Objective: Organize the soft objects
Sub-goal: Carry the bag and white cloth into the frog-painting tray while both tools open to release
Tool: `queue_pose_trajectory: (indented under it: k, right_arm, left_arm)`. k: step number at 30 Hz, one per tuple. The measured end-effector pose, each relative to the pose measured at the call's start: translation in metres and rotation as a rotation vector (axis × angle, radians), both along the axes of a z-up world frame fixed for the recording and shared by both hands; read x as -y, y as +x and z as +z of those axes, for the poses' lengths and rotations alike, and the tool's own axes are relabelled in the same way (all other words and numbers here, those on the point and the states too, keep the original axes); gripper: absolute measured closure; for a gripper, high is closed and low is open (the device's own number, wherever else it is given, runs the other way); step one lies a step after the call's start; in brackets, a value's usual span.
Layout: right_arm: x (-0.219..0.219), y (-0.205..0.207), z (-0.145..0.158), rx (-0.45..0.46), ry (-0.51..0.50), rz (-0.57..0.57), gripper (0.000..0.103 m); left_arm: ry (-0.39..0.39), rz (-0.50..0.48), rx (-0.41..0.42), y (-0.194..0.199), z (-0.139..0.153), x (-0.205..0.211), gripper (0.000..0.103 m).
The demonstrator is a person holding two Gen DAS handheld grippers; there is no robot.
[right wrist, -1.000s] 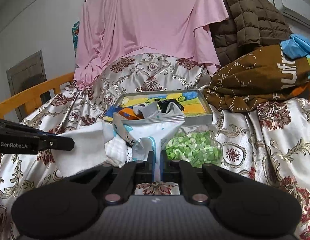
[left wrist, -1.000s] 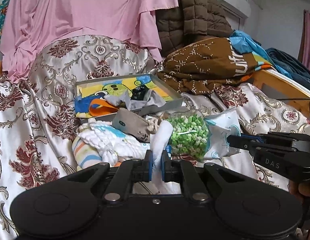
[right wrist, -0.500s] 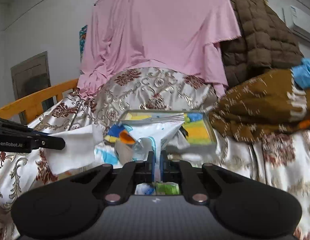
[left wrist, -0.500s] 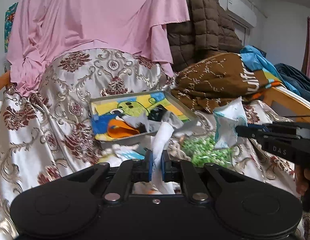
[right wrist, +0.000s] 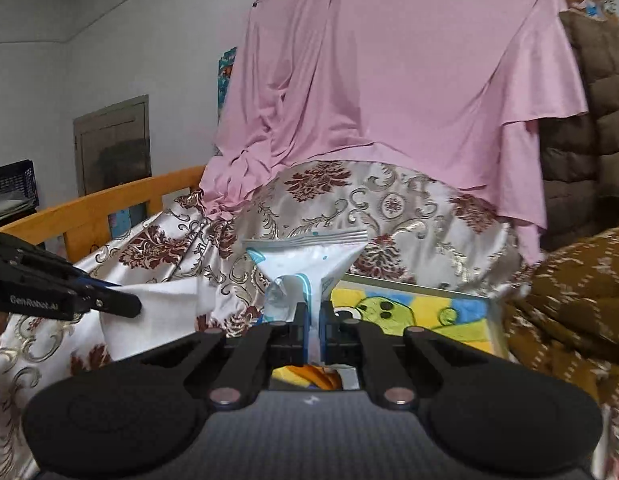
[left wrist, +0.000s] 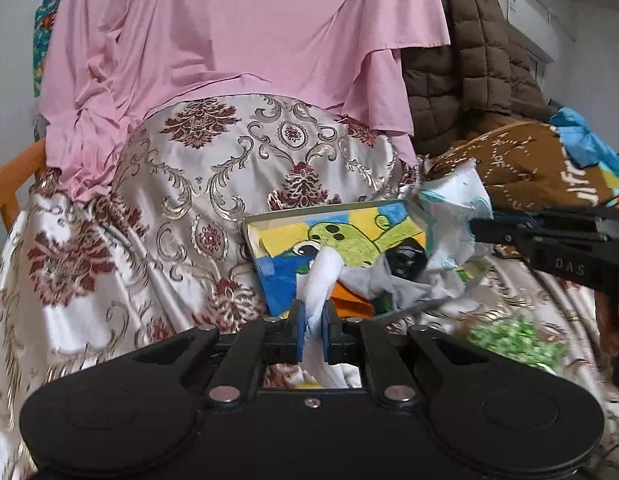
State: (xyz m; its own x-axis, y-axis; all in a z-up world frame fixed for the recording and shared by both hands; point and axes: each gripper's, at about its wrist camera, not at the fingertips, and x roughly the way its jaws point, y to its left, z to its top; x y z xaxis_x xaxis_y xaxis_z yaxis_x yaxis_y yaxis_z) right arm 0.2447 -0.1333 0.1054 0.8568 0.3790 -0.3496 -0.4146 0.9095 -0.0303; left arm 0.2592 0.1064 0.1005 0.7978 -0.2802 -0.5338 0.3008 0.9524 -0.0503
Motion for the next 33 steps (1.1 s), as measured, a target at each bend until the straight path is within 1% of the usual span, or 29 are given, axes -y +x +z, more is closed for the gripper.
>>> queue_pose_trajectory:
  k: [4,7,11,16,19,24,27,33]
  right_arm:
    - [-0.01,0.034,-0.007,-0.01,-0.033,0.004,0.098]
    - [-0.014,0.056,-0.011,-0.04,-0.043,-0.007,0.098]
    - [-0.01,0.075,-0.019,-0.077,-0.06,-0.056,0.098]
    - [0.0,0.091,-0.031,-0.119,-0.084,-0.118,0.098]
    - [0.001,0.105,-0.035,-0.139,-0.103,-0.137,0.098]
    - [-0.004,0.132,-0.045,-0.173,-0.118,-0.159,0.098]
    - [-0.008,0.147,-0.053,-0.2,-0.123,-0.167,0.098]
    - [-0.019,0.166,-0.066,-0.223,-0.141,-0.167,0.098]
  left_arm:
    - [-0.006,-0.006,-0.01,0.034,-0.017,0.01,0.094]
    - [-0.048,-0.013,-0.011,0.061,-0.029,0.018,0.094]
    - [-0.123,-0.01,0.021,0.09,-0.042,0.024,0.094]
    - [-0.172,-0.009,0.029,0.124,-0.061,0.036,0.094]
    - [-0.206,-0.001,0.015,0.142,-0.072,0.039,0.094]
    - [-0.255,0.028,-0.017,0.163,-0.089,0.035,0.094]
    - [-0.267,0.039,-0.032,0.172,-0.097,0.034,0.094]
    - [-0.269,0.058,-0.066,0.181,-0.11,0.029,0.094]
